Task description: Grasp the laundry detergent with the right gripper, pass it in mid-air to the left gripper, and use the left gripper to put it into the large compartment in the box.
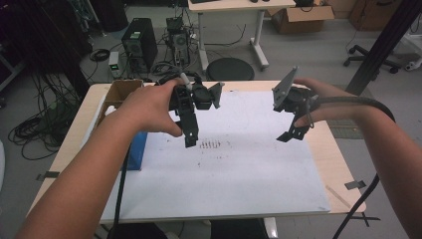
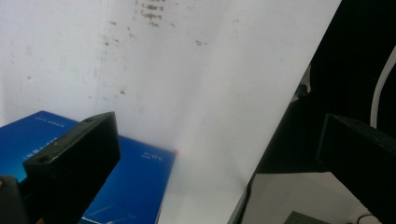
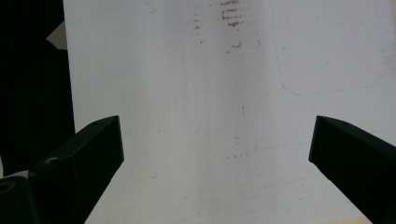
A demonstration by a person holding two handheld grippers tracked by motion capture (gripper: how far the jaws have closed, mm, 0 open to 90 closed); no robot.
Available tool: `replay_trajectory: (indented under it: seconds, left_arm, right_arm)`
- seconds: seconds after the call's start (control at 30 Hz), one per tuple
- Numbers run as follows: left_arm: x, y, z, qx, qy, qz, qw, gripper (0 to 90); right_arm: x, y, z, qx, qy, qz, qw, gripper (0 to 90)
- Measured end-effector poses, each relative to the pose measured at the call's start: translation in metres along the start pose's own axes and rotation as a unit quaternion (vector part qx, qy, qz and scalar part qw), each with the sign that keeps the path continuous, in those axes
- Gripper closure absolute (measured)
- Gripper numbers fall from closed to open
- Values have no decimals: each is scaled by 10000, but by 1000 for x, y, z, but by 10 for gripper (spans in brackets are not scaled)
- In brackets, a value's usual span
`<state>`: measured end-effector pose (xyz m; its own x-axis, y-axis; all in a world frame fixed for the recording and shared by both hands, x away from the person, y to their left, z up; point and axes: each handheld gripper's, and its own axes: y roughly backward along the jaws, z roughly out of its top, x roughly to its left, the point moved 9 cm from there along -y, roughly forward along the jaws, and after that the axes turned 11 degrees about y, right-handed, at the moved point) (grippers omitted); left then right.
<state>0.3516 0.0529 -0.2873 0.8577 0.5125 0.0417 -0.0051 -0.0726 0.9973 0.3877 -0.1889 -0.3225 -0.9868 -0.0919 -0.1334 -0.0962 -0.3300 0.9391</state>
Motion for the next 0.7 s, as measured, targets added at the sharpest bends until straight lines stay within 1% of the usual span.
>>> replay_trajectory:
  seconds: [0.1,0.2,0.43,0.47,0.57,0.7]
  left_arm:
    - [0,0,2,-22,-41,-6,10000,2]
    - [1,1,5,-45,-79,-18,10000,2]
    - [0,-1,6,-67,-88,-66,9999,2]
    - [0,-1,6,-66,-113,-66,9999,2]
    - [2,-3,5,-23,-78,-45,10000,2]
    - [3,-3,6,-55,-73,-18,10000,2]
  right_arm:
    - [0,-2,-3,48,-10,23,10000,33]
    - [-1,-4,-4,32,-28,24,10000,33]
    - [0,-6,-9,55,-91,62,9999,34]
    - [0,-6,-9,46,-92,54,9999,32]
    - [0,-6,-9,46,-122,58,9999,32]
    - [0,-6,-9,48,-142,45,9999,33]
